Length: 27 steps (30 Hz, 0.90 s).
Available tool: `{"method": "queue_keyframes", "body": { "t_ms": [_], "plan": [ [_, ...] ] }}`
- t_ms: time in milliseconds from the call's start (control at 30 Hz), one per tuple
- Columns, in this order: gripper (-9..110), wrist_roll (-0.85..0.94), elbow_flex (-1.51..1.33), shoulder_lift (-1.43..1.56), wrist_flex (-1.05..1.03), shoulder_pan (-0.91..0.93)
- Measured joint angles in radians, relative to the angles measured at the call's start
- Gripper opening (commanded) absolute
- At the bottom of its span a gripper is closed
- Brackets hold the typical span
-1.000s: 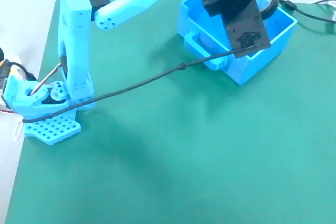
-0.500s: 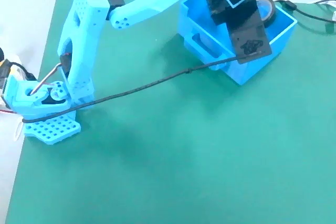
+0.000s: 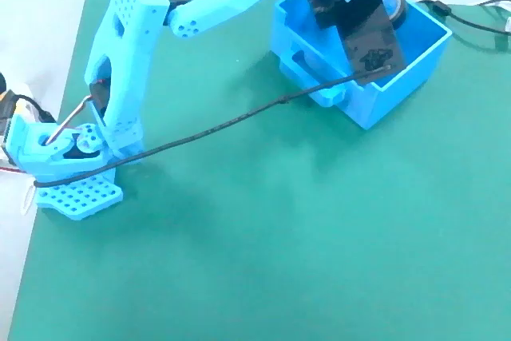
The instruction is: Put the tape in the box
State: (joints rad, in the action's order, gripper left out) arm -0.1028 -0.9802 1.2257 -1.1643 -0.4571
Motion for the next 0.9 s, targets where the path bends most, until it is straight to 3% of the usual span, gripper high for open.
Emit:
{"method": "queue_keyframes", "body": {
  "t_ms": [300, 433, 533, 900],
  "plan": [
    [1, 0.0, 0.0, -0.002, 0.0, -0.034],
    [18, 0.002, 0.0, -0.02, 0.002, -0.046],
    [21, -0.003, 0.0, -0.017, 0.002, -0.035],
    [23, -0.003, 0.0, -0.017, 0.002, -0.026]
  ]
}}
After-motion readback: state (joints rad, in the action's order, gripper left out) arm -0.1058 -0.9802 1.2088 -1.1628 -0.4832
